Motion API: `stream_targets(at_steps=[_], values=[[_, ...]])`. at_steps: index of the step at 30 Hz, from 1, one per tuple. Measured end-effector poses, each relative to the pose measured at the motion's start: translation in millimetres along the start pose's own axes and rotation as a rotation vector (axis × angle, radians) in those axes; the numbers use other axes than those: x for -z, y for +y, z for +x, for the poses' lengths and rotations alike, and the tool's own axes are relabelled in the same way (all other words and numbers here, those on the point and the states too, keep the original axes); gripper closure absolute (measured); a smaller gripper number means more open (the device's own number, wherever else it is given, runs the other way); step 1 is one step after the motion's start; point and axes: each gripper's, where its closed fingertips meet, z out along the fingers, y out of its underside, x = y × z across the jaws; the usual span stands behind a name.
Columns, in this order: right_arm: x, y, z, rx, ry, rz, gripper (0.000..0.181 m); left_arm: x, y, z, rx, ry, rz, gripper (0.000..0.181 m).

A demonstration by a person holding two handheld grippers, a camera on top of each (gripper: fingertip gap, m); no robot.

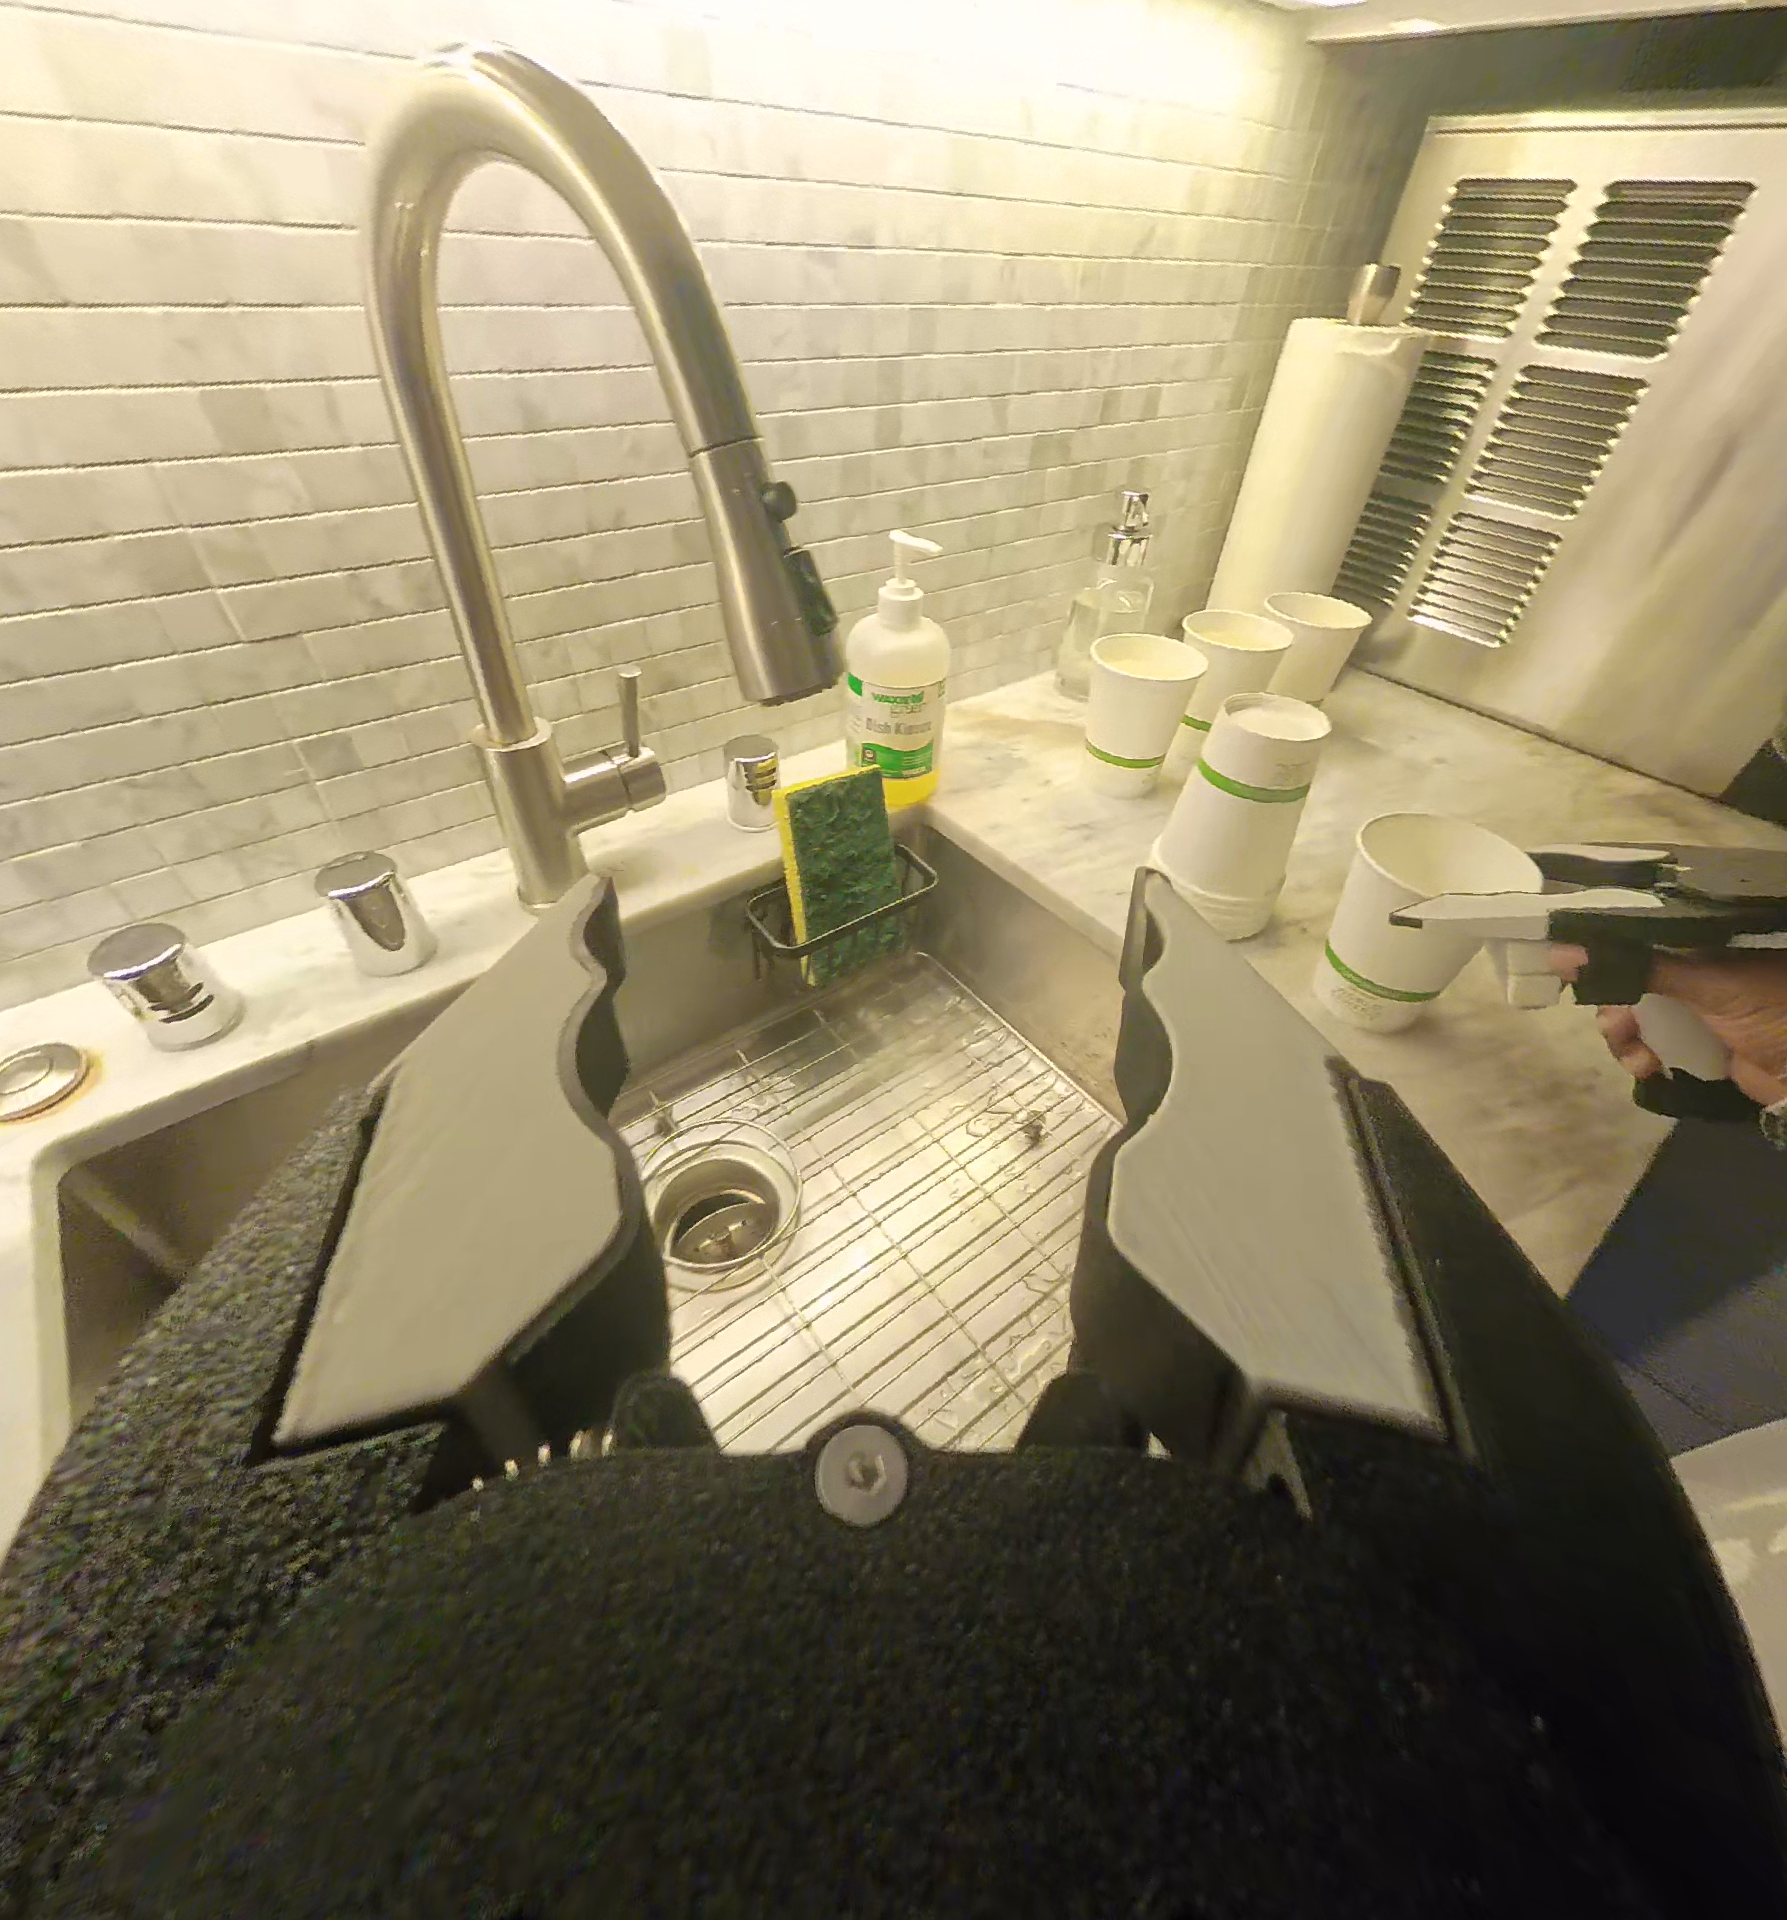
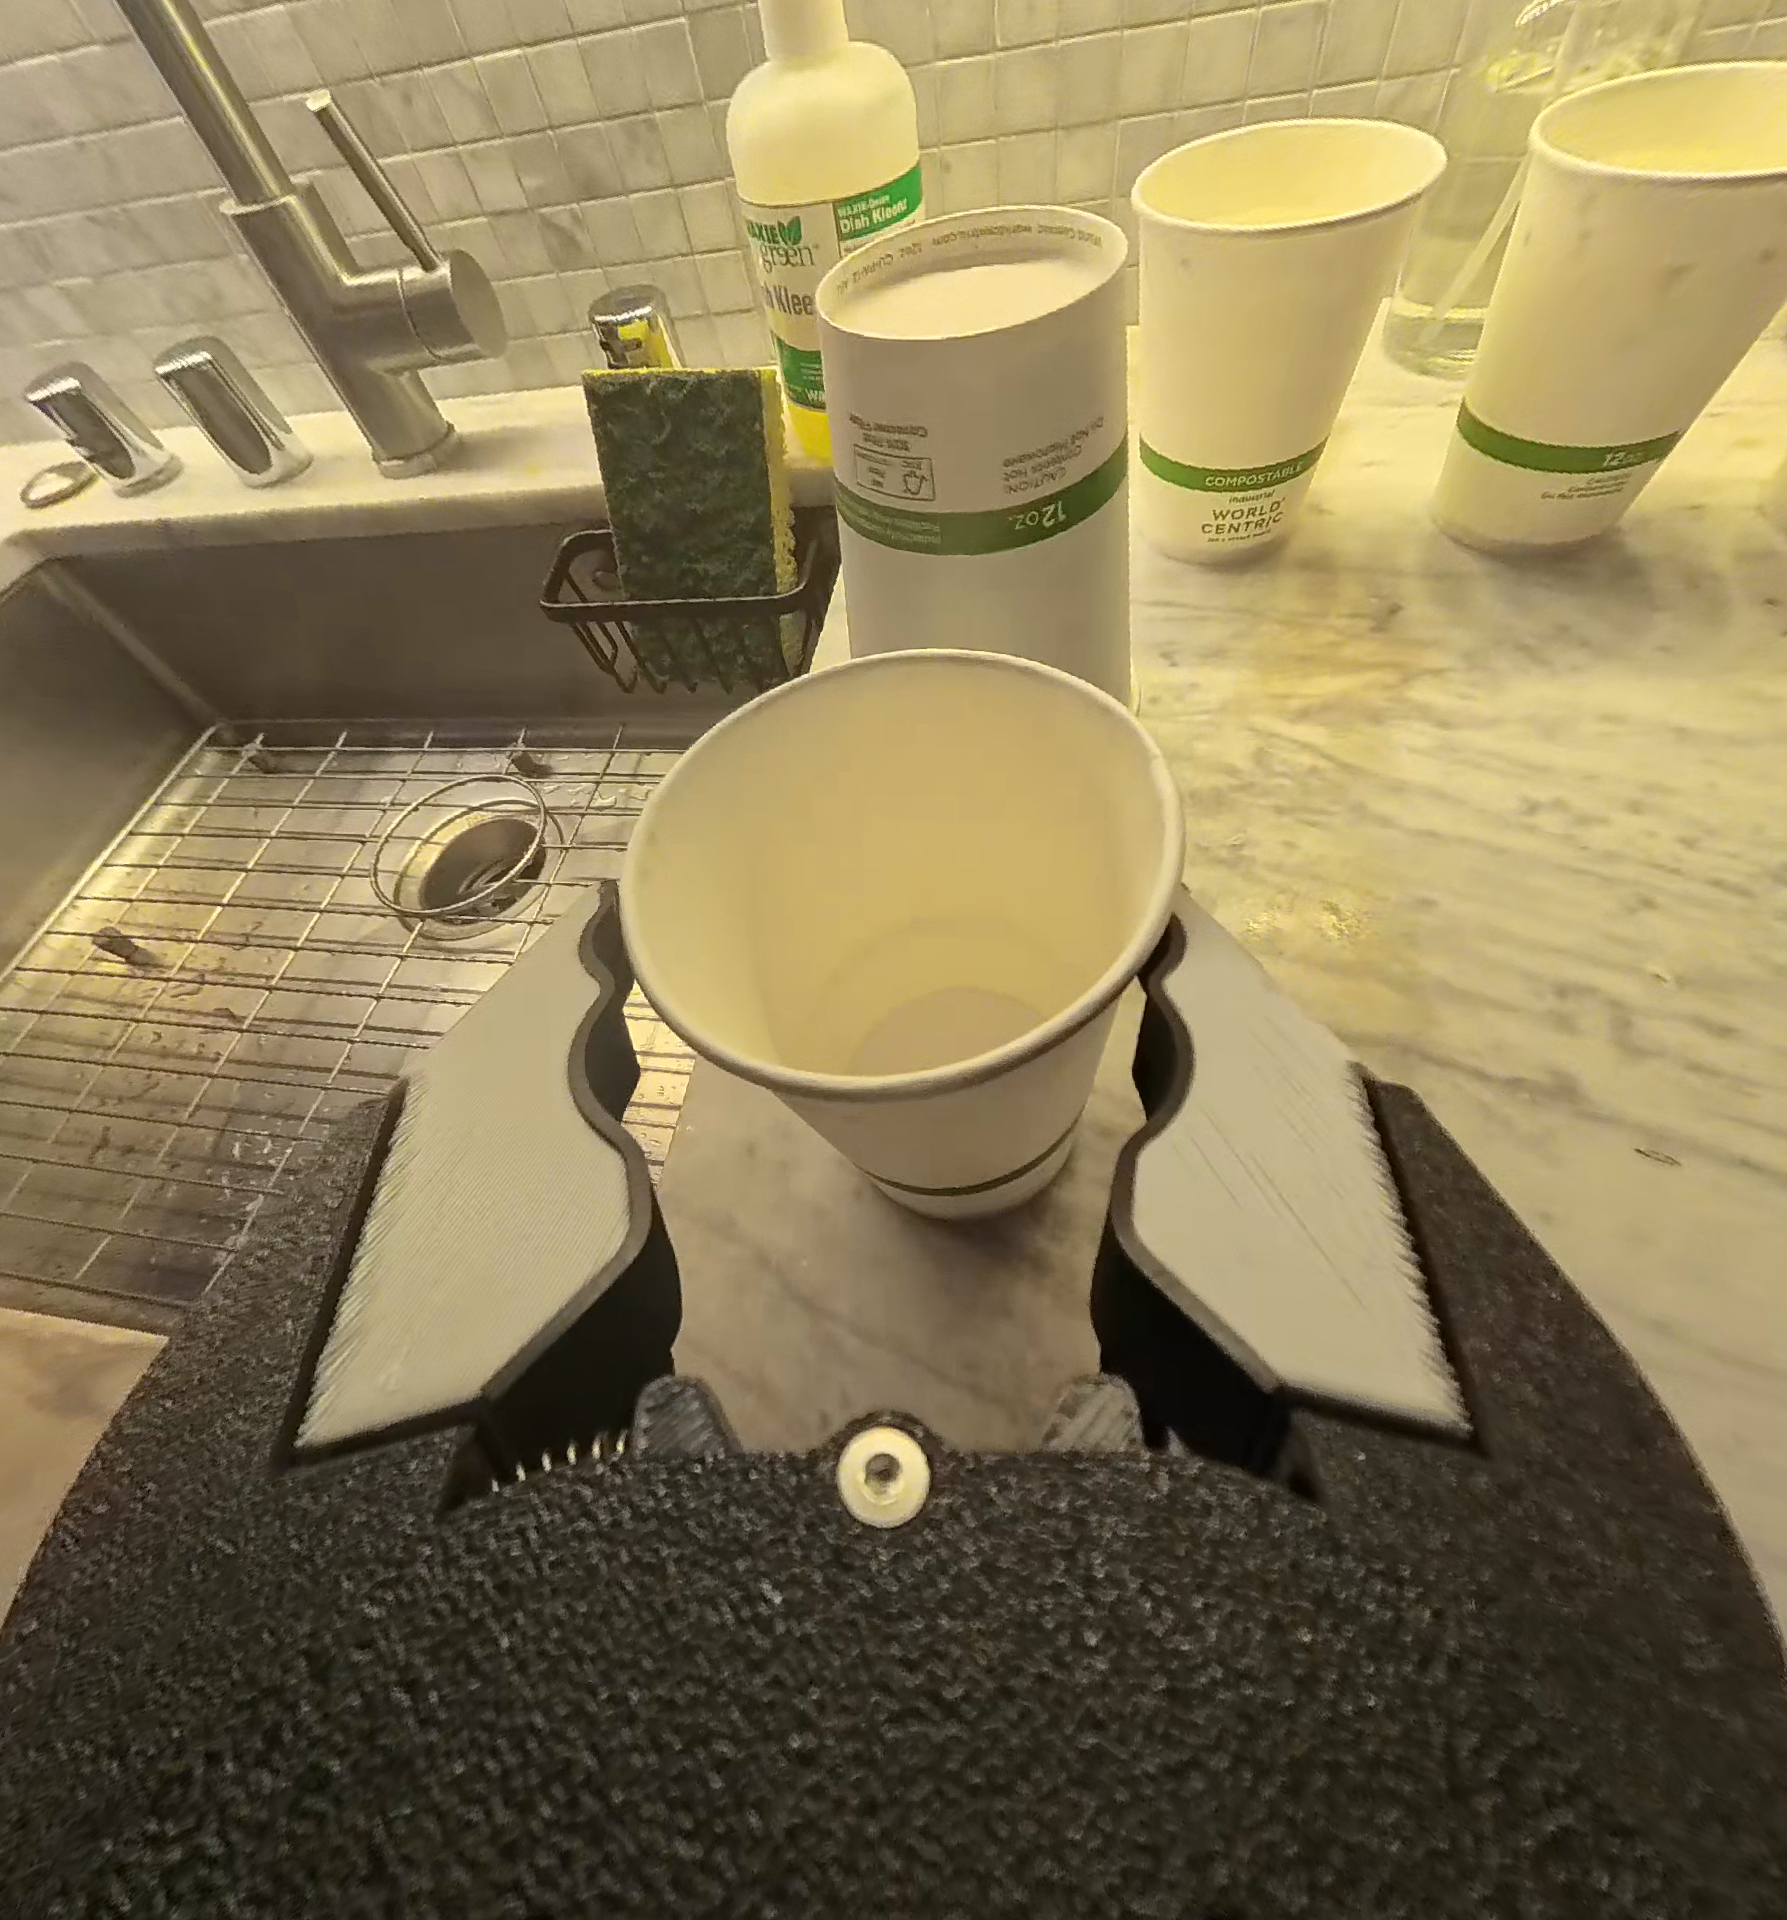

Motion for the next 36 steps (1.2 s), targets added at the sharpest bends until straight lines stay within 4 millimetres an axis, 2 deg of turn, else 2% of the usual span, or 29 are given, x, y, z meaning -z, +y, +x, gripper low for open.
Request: stream_targets(at_steps=[6,13,16,20,24,28,31,36], values=[[-2,0,2,0.023,0.011,-0.019,0.082,13,4,-26,0.022,-0.065,-0.001,0.085],[7,-9,6,0.078,0.058,-0.021,0.061,26,9,-43,0.039,-0.107,-0.007,0.086],[19,-20,11,0.092,0.1,0.012,0.057,30,7,-48,0.05,-0.116,0.001,0.086],[44,-52,7,0.103,0.151,0.092,0.06,40,1,-57,0.053,-0.139,0.014,0.086],[62,-83,-21,0.102,0.123,0.144,0.066,57,-7,-72,0.059,-0.185,0.018,0.089],[68,-102,-64,0.127,0.047,0.173,0.085,88,-20,-104,0.053,-0.272,0.024,0.092],[62,-105,-99,0.141,-0.041,0.185,0.099,119,-29,-142,0.043,-0.352,0.008,0.097],[47,-98,-145,0.138,-0.162,0.17,0.107,172,-34,-229,0.013,-0.461,-0.143,0.105]])
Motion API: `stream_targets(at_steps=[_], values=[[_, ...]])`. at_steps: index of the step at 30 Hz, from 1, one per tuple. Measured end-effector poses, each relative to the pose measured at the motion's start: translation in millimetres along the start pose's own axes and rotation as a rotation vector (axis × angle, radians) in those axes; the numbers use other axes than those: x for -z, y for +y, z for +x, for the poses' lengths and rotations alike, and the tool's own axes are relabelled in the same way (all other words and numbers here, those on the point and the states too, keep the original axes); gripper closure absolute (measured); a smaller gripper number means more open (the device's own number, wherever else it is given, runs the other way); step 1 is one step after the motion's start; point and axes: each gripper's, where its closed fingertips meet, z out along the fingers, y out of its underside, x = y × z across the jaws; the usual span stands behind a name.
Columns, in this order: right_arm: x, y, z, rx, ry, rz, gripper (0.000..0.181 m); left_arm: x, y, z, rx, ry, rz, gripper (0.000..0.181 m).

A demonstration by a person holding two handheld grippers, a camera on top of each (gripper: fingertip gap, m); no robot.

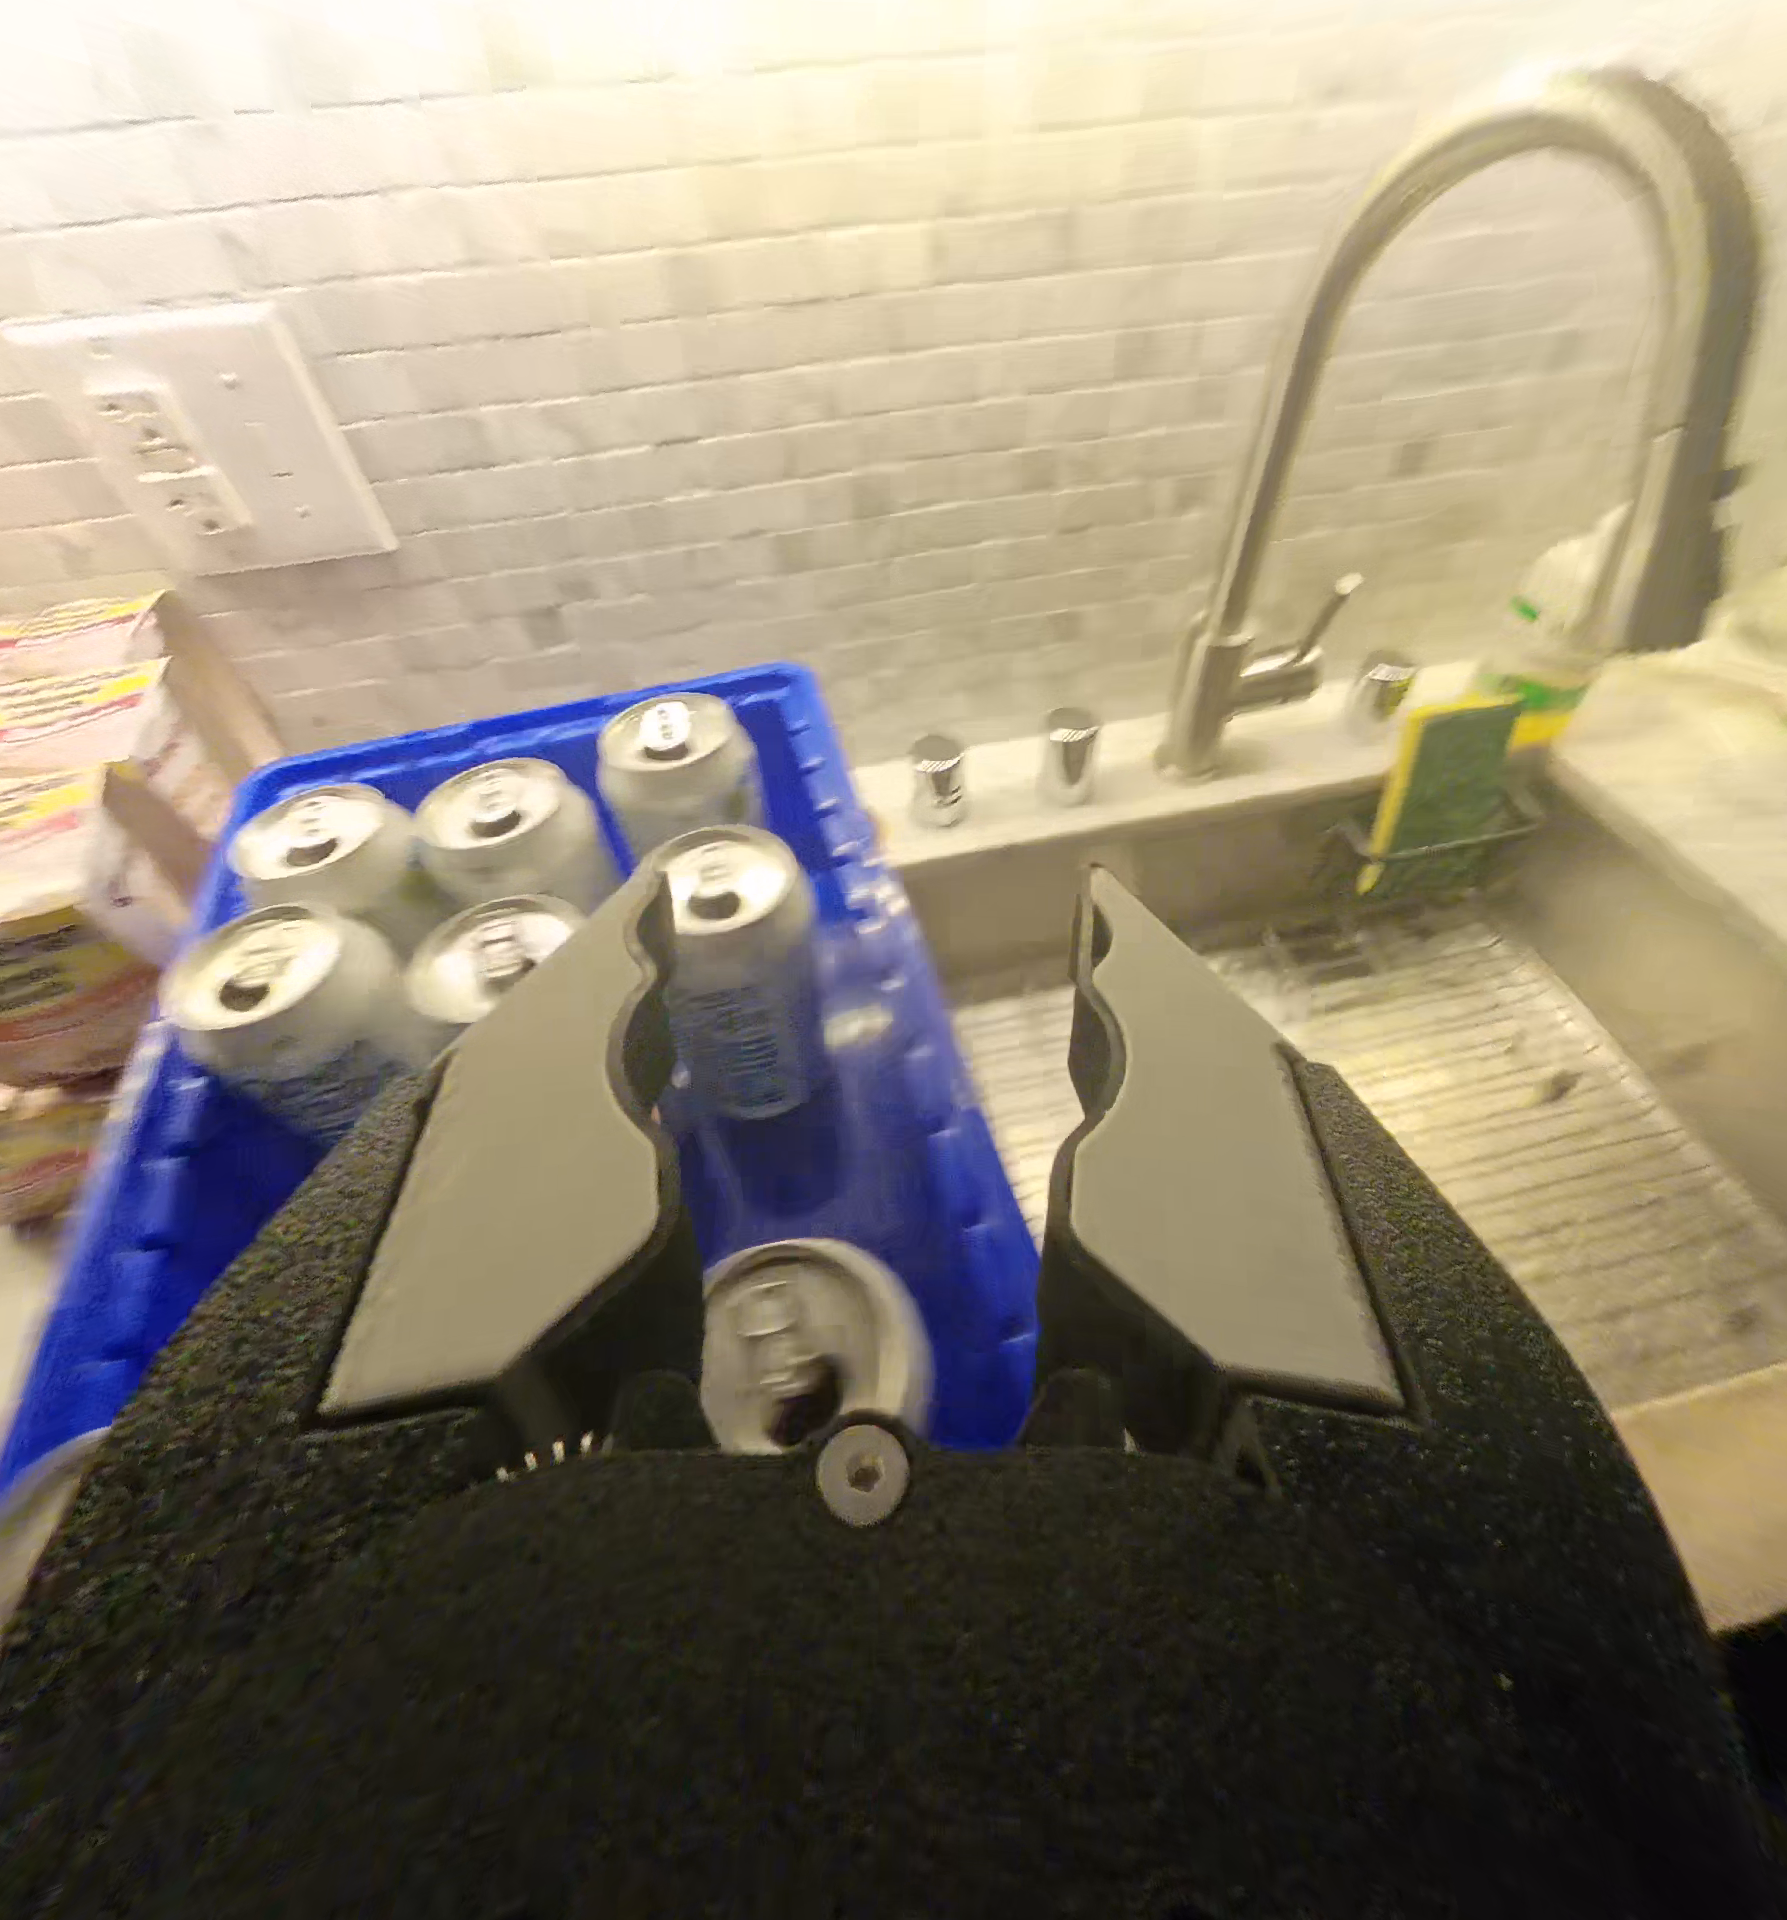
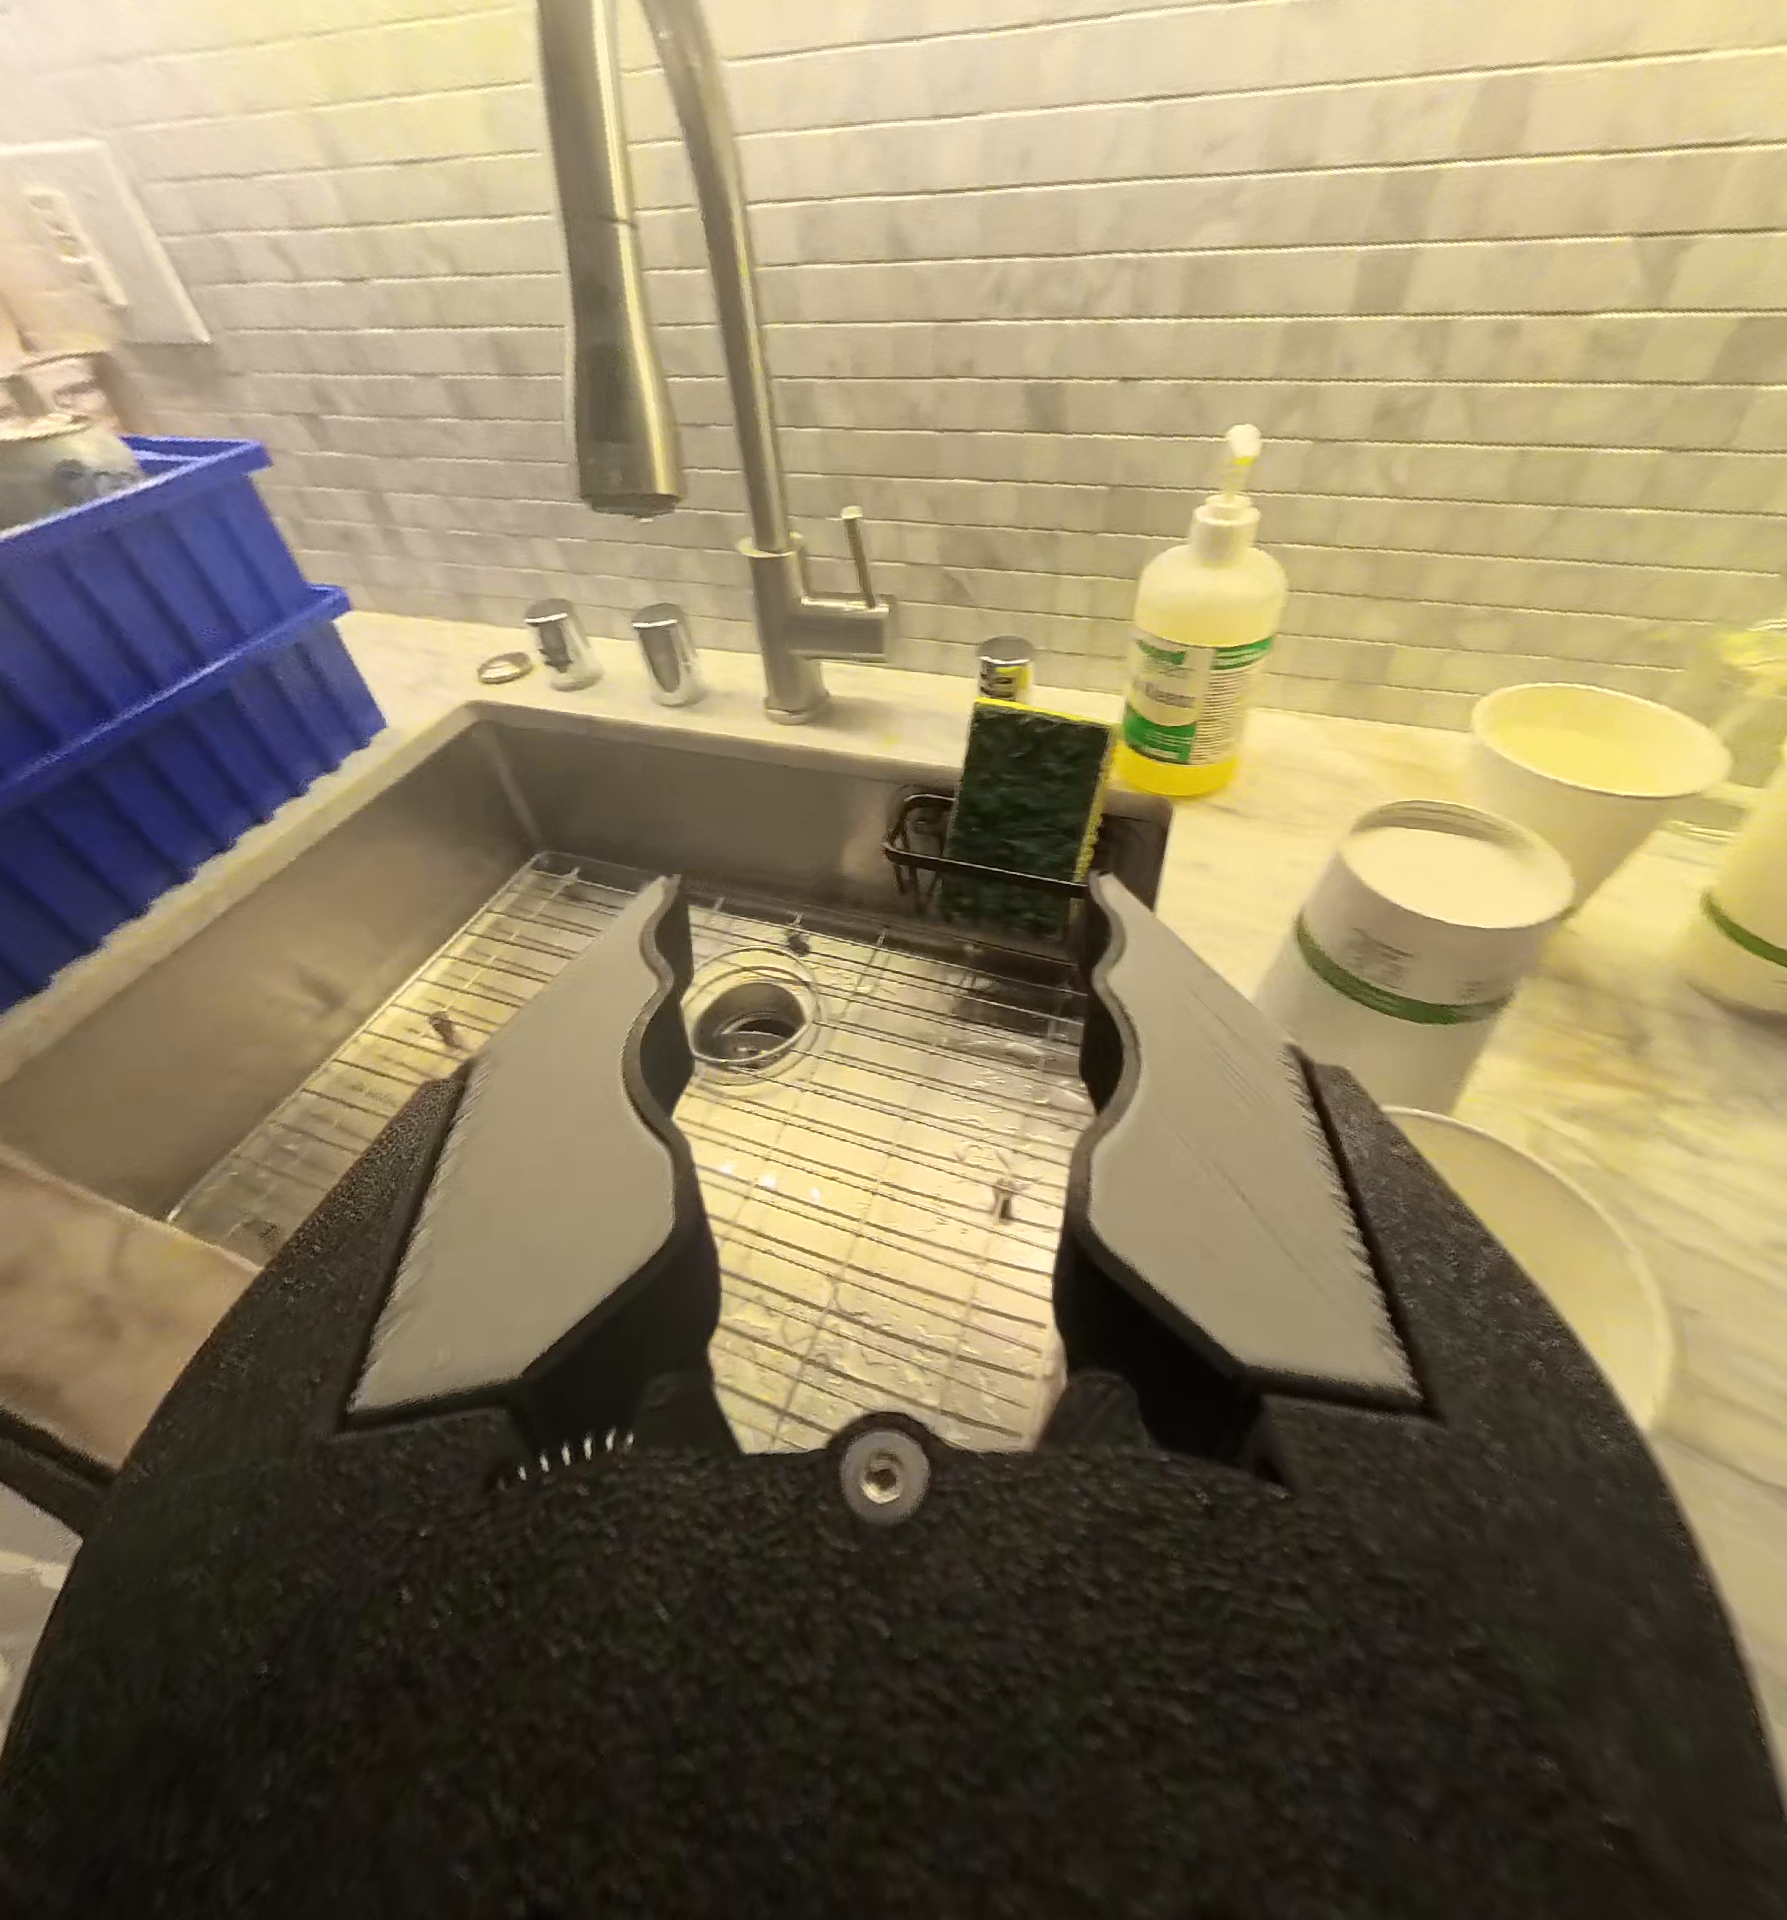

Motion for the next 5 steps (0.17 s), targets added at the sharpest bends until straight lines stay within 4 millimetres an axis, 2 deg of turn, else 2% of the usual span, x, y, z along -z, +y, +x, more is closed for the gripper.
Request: stream_targets(at_steps=[5], values=[[-13,2,-27,0.012,-0.069,-0.011,0.106,-16,19,-96,-0.079,-0.001,-0.269,0.105]])
